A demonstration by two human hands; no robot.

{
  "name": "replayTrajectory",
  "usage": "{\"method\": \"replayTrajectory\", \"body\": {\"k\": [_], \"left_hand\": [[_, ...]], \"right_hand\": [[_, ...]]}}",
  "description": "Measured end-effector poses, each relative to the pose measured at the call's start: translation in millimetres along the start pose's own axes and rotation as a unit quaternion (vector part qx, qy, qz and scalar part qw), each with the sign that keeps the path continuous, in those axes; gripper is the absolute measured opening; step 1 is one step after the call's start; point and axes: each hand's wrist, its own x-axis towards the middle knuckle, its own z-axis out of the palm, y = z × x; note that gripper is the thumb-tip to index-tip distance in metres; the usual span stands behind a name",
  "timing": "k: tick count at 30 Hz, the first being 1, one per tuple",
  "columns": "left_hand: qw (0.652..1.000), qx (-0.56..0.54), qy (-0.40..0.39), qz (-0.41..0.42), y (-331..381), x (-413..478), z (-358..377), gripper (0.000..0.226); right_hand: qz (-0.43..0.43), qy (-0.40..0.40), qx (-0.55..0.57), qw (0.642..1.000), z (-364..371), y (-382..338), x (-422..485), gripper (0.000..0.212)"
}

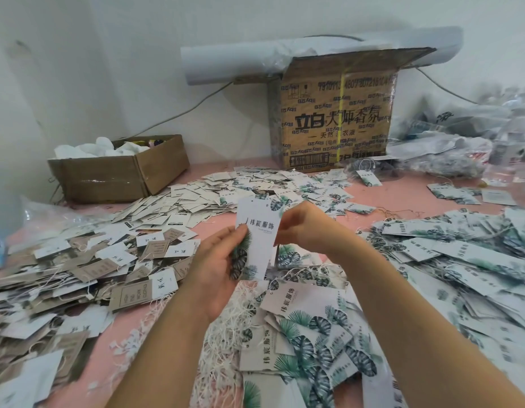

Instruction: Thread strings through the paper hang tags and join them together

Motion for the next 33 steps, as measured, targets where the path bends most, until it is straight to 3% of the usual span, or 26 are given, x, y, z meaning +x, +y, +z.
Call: {"method": "replayTrajectory", "body": {"k": [2, 4, 8, 11, 13, 20, 28, 33], "left_hand": [[1.000, 0.016, 0.001, -0.001, -2, 1, 1, 0.027], [1.000, 0.026, 0.000, 0.001, -4, 2, 1, 0.020], [0.999, 0.048, 0.004, 0.005, -6, 3, 1, 0.011], [0.999, 0.053, 0.002, 0.002, -6, 3, 1, 0.011], [0.998, 0.055, -0.001, -0.002, -6, 2, 2, 0.010], [0.998, 0.059, 0.015, -0.001, -4, 2, 2, 0.012], [0.997, 0.068, 0.020, 0.000, -6, 2, 2, 0.012], [0.998, 0.061, 0.024, 0.003, -7, 4, 2, 0.012]], "right_hand": [[0.013, -0.024, -0.041, 0.999, -1, 2, 1, 0.028], [0.020, -0.055, -0.070, 0.996, 1, 3, 1, 0.006], [-0.007, -0.099, -0.116, 0.988, 3, 3, -2, 0.029], [-0.052, -0.098, -0.148, 0.983, 1, -2, -3, 0.025], [-0.071, -0.092, -0.119, 0.986, 1, -3, -2, 0.005], [-0.061, -0.114, 0.057, 0.990, 11, -6, -5, 0.020], [-0.026, -0.044, 0.025, 0.998, 7, -4, -3, 0.033], [-0.030, 0.012, 0.012, 0.999, 6, -6, -4, 0.016]]}}
